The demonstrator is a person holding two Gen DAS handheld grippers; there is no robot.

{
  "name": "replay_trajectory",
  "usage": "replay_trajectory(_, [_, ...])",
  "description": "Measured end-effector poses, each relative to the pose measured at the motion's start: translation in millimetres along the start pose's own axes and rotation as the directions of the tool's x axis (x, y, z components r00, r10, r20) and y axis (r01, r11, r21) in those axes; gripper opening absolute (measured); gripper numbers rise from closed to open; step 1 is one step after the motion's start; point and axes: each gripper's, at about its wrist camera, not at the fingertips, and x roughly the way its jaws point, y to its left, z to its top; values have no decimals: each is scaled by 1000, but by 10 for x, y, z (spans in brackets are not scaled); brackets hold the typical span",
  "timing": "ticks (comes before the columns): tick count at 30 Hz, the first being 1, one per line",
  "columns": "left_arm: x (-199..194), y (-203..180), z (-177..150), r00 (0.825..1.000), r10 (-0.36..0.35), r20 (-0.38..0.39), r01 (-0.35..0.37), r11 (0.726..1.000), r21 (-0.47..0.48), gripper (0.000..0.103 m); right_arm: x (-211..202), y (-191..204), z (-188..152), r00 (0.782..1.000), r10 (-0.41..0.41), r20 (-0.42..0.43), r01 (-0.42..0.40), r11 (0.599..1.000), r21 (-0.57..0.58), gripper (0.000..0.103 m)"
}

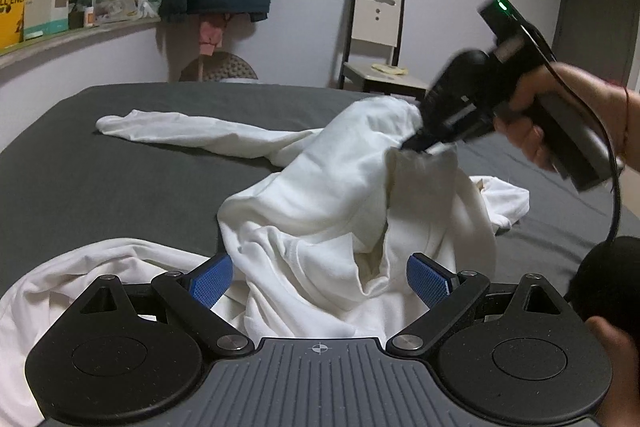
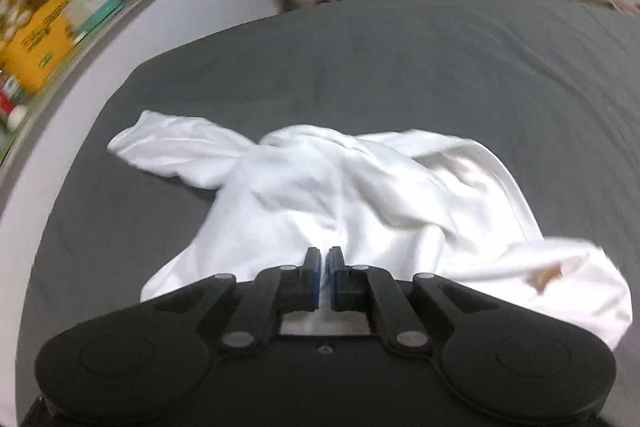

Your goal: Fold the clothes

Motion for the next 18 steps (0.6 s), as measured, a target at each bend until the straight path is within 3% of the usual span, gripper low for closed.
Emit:
replay_trajectory(4, [-25,21,4,1000,-5,23,5,1000,-7,95,-294,-378,-268,998,43,49,-47,996,80,4])
replay_trajectory(6, [-35,14,4,1000,-8,28,8,1000,-3,95,-466,-532,-401,985,152,77,-157,986,61,5])
replay_trajectory(8, [-50,-13,2,999,-11,33,10,1000,12,95,-651,-556,-483,968,232,100,-227,972,-56,8])
replay_trajectory(9, [-55,-28,3,999,-10,34,10,1000,20,95,-758,-526,-516,962,242,124,-224,964,-143,13])
replay_trajectory(11, [-58,-49,11,999,-9,34,8,999,34,95,-968,-378,-583,960,206,189,-121,916,-383,19])
replay_trajectory(12, [-58,-54,16,999,-9,32,8,999,38,95,-1061,-294,-615,957,194,214,-61,860,-507,19])
replay_trajectory(13, [-56,-59,18,1000,-8,29,7,999,42,95,-1121,-201,-657,956,189,224,-2,769,-640,19])
replay_trajectory(14, [-52,-63,18,1000,-7,26,6,999,44,95,-1150,-103,-716,956,185,226,55,645,-762,20])
replay_trajectory(15, [-48,-67,17,1000,-6,24,5,999,45,95,-1155,-22,-794,959,179,220,107,490,-865,24])
replay_trajectory(16, [-44,-71,17,1000,-5,22,4,999,47,95,-1130,38,-896,964,168,206,147,306,-941,30])
replay_trajectory(17, [-42,-75,16,1000,-4,20,4,999,48,95,-1105,99,-997,969,155,194,179,108,-978,31])
replay_trajectory(18, [-38,-73,15,1000,-4,18,3,999,47,95,-1065,149,-1075,974,136,184,194,-64,-979,31])
